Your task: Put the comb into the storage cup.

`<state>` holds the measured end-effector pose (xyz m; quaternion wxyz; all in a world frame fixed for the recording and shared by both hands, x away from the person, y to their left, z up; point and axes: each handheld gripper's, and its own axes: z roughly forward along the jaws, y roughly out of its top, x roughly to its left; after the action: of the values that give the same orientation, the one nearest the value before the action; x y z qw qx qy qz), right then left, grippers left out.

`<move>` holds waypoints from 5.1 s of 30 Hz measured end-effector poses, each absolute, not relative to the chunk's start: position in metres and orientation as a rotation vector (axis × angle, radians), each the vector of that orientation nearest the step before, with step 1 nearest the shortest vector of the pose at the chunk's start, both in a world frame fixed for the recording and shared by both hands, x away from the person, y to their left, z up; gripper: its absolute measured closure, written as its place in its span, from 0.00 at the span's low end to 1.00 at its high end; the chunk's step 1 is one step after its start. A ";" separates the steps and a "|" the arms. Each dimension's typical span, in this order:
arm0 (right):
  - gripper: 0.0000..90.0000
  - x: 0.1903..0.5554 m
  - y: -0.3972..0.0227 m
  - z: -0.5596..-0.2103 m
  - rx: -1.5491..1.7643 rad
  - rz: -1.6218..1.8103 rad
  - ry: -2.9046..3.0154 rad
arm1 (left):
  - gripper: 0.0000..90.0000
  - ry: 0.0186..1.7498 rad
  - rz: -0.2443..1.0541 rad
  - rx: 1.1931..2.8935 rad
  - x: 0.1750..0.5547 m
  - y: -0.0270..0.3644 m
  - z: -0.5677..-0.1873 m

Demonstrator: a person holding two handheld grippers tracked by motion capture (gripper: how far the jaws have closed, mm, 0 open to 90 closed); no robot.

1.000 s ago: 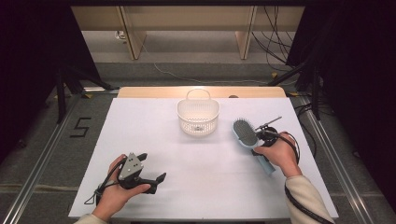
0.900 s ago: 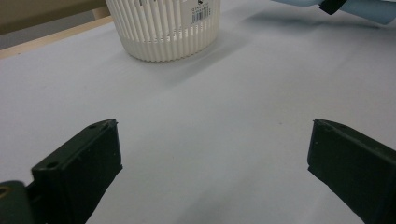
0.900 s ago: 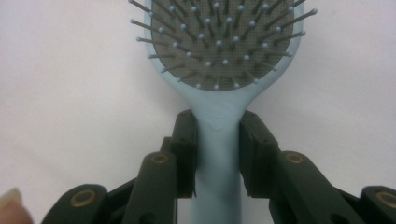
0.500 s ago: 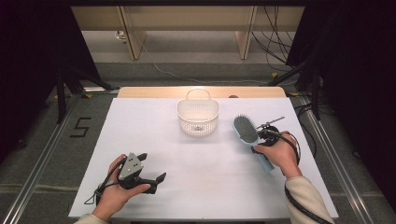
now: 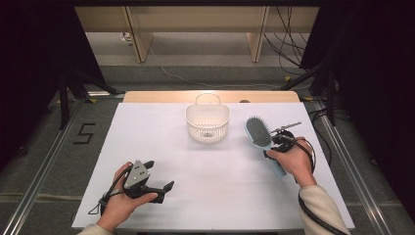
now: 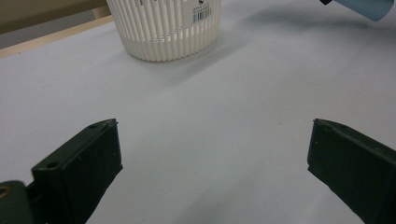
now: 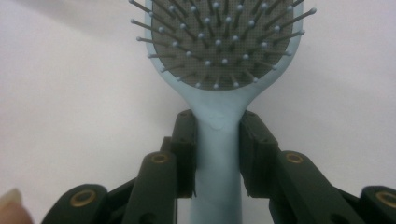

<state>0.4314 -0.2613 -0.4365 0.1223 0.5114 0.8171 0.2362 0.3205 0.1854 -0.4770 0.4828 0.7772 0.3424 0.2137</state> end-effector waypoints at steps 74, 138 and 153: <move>0.78 0.428 -0.265 -0.417 1.461 0.956 2.110 | 0.03 0.839 0.521 1.895 0.321 0.185 -0.477; 0.78 0.427 -0.261 -0.397 1.372 1.095 1.972 | 0.03 0.843 0.514 1.895 0.321 0.185 -0.478; 0.79 0.429 -0.255 -0.394 1.348 1.110 1.973 | 0.03 0.844 0.512 1.896 0.321 0.185 -0.479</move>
<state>0.4291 -0.2546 -0.3941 0.2507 0.4953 0.7250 0.4078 0.3213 0.1848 -0.4786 0.4813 0.7774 0.3461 0.2101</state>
